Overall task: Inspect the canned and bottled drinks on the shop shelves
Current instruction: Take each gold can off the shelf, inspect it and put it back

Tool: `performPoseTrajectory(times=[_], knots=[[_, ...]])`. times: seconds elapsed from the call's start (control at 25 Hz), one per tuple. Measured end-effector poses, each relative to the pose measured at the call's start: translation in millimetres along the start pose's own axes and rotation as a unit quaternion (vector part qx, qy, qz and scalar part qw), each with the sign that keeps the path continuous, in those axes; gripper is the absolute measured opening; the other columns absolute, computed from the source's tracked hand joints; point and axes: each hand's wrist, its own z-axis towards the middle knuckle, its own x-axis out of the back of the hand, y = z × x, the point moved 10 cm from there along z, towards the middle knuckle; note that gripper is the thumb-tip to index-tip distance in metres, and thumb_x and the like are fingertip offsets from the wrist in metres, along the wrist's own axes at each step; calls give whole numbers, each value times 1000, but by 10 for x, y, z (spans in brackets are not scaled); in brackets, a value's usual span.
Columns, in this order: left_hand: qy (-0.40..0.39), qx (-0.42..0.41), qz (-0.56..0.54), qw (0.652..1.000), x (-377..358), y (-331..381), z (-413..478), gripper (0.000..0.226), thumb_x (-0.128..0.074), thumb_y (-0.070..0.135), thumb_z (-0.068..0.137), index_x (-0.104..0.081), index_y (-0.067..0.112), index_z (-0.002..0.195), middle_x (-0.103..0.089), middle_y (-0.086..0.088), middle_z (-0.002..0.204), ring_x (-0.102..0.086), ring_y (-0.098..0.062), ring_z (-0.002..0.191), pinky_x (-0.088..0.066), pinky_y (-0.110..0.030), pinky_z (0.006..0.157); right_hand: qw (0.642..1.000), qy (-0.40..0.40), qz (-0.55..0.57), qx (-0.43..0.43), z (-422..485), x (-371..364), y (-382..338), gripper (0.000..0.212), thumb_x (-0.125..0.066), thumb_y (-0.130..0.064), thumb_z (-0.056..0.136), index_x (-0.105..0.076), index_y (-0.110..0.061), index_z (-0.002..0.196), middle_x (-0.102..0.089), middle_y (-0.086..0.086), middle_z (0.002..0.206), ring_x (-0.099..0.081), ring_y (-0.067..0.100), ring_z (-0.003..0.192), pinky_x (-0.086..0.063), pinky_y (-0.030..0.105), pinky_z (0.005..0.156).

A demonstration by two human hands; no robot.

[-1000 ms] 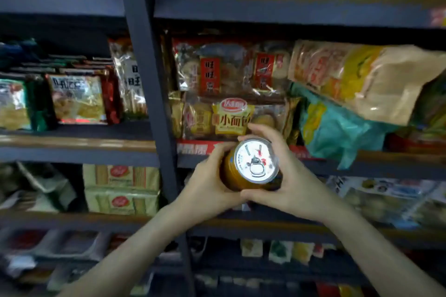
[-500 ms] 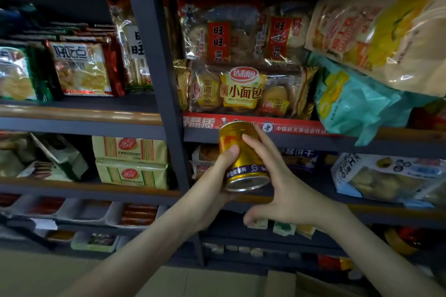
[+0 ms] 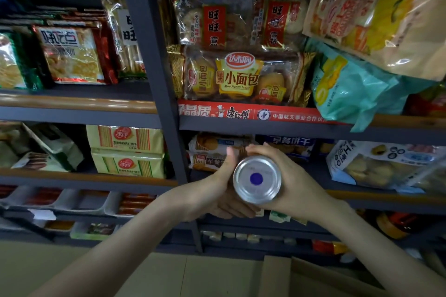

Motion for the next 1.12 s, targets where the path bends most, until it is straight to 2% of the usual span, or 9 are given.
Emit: performPoseTrajectory(times=[0.08, 0.16, 0.28, 0.44, 0.6, 0.72, 0.8, 0.96, 1.12], knots=[[33, -13, 154, 987, 37, 122, -118, 97, -2, 88, 59, -68, 27, 96, -72, 0, 109, -65, -12, 104, -44, -25, 92, 996, 5, 60, -69, -43, 23, 107, 62, -78, -47, 64, -46, -44, 117, -55, -31, 118, -54, -8, 111, -41, 8, 89], [159, -52, 300, 939, 244, 293, -215, 76, -22, 85, 72, -55, 28, 110, -63, 7, 115, -58, -9, 104, -41, -25, 82, 993, -2, 60, -102, -53, 8, 147, 60, -79, -45, 61, -46, -49, 112, -61, -28, 108, -58, -10, 100, -43, 6, 78], [218, -190, 303, 908, 244, 531, -263, 86, -61, 69, 75, -28, 30, 144, -49, 11, 136, -48, -6, 121, -41, -21, 94, 993, -42, 32, -107, -7, -76, 125, 57, -71, -54, 61, -41, -55, 110, -57, -29, 108, -55, -11, 102, -41, 5, 79], [245, -272, 318, 874, 196, 617, -226, 82, -74, 56, 73, -37, 32, 142, -51, 12, 132, -48, -1, 120, -39, -13, 98, 992, -48, 29, -113, -5, -90, 139, 56, -79, -37, 65, -42, -53, 104, -54, -32, 103, -52, -18, 99, -38, 2, 78], [296, -318, 242, 868, 292, 656, -291, 61, -81, 43, 72, -52, 32, 125, -61, 21, 108, -56, 7, 102, -42, -4, 81, 984, -63, 88, -139, -61, -81, 244, 68, -83, -31, 68, -40, -51, 116, -53, -28, 116, -49, -16, 108, -38, 3, 85], [321, -310, 171, 878, 378, 608, -312, 53, -81, 41, 71, -54, 33, 116, -63, 22, 100, -58, 12, 96, -44, -5, 75, 975, -107, 123, -153, -198, -173, 379, 88, -83, -31, 72, -23, -52, 132, -40, -25, 135, -45, -10, 121, -40, 10, 96], [322, -284, 105, 897, 445, 555, -281, 52, -82, 44, 69, -58, 30, 112, -66, 18, 100, -61, 8, 94, -48, -9, 76, 972, -72, 149, -167, -266, -125, 446, 81, -82, -34, 72, -27, -52, 130, -46, -24, 130, -51, -6, 117, -44, 15, 93], [200, -194, -206, 938, 439, 369, -44, 52, -72, 46, 72, -60, 14, 111, -70, -9, 107, -69, -23, 100, -59, -41, 82, 953, 45, 250, -164, -294, 58, 421, 61, -76, -31, 77, -42, -33, 128, -57, -24, 115, -58, 1, 111, -48, 19, 88], [118, -147, -382, 905, 251, 371, 55, 34, -60, 41, 86, -61, 17, 110, -75, -7, 98, -70, -25, 99, -60, -39, 79, 943, 138, 278, -124, -226, 219, 237, 70, -74, -39, 72, -39, -29, 132, -54, -16, 124, -55, 6, 118, -49, 20, 89]])
